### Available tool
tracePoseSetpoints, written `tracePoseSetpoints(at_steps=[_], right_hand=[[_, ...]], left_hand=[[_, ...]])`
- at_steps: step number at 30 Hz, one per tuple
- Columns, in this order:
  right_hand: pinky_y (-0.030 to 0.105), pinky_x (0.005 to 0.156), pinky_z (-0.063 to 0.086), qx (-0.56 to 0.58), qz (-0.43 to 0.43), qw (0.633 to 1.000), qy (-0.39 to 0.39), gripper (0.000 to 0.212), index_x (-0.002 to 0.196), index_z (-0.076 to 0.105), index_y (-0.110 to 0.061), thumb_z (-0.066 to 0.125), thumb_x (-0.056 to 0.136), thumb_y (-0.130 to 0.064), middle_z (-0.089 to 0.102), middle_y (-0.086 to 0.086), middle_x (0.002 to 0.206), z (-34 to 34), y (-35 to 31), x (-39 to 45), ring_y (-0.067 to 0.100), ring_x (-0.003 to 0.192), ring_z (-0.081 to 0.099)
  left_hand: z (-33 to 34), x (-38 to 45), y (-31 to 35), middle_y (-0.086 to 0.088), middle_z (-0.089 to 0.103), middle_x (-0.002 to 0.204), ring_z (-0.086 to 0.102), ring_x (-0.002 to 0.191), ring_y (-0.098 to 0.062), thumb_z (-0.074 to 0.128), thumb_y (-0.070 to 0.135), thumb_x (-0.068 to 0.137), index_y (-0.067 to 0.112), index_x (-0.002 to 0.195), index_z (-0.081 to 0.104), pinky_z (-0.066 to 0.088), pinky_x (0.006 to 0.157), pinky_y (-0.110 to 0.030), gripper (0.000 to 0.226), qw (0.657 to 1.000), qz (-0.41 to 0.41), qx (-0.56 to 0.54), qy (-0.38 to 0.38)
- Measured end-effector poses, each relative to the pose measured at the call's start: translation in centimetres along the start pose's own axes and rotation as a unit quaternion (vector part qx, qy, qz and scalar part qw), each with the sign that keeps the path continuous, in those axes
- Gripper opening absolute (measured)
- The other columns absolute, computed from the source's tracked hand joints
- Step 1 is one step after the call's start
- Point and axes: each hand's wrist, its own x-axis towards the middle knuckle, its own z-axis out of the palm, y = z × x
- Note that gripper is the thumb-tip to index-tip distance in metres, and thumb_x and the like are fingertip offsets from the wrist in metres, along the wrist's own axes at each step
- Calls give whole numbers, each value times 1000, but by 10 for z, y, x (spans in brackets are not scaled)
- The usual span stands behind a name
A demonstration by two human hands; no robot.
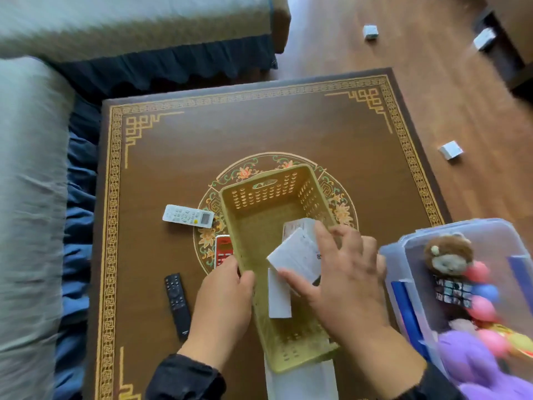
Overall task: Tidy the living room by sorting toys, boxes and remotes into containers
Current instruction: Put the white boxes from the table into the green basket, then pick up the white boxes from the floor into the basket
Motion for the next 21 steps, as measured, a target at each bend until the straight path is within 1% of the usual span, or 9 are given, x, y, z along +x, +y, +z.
tracePoseSetpoints(at_steps=[3,6,8,10,13,15,17,19,21], right_hand=[[55,108,31,51,34,998,9,69,144,41,-32,43,86,-70,33,4,149,-23,15,-38,28,136,25],[46,117,26,172,74,982,-31,68,151,28,-32,54,92,-53,16,0,160,-43,26,-83,23,146,20],[39,116,27,193,91,976,-34,68,152,24,-30,56,95,-44,13,0,161,-61,26,-112,20,147,20],[38,113,30,175,96,980,2,61,150,29,-25,57,96,-34,23,4,156,-79,23,-137,23,144,27],[45,104,40,183,114,974,70,48,140,42,-16,57,93,-17,42,9,138,-95,23,-178,31,126,46],[46,95,45,189,139,967,99,44,134,47,-15,57,91,-9,48,9,130,-102,27,-207,32,116,51],[43,90,46,200,164,960,104,44,131,50,-15,53,89,-2,50,8,130,-107,32,-233,31,115,52],[42,92,47,218,190,952,105,46,132,51,-15,49,89,1,49,8,135,-112,40,-261,30,120,52],[41,93,48,238,213,942,102,49,136,47,-18,45,91,1,48,7,138,-115,48,-287,29,122,52]], left_hand=[[-17,-28,10,-2,72,80,70,73,-29,46,26,91,18,85,63,60,71,-54,19,999,30,31,-23],[-32,-60,24,-7,71,78,70,74,-33,48,25,90,13,84,62,59,70,-54,20,995,77,60,-34],[-41,-83,37,-11,70,78,68,74,-37,49,24,91,8,85,61,59,70,-55,21,990,113,79,-39],[-48,-107,47,-12,70,78,69,72,-36,48,27,90,7,86,61,59,70,-54,23,984,146,93,-43],[-55,-144,60,-18,70,80,69,72,-36,49,27,90,1,88,59,58,70,-56,27,974,179,129,-49],[-55,-164,64,-21,69,80,68,73,-37,50,25,92,-2,88,57,55,69,-53,28,965,198,165,-48],[-52,-180,66,-15,69,77,69,71,-35,51,28,92,3,87,59,58,69,-51,26,954,216,197,-61],[-45,-198,66,-6,71,77,70,70,-30,48,33,90,14,88,62,60,69,-51,24,947,229,207,-91],[-35,-215,66,-4,71,76,69,70,-29,47,32,89,16,86,61,60,69,-51,21,936,252,223,-107]])
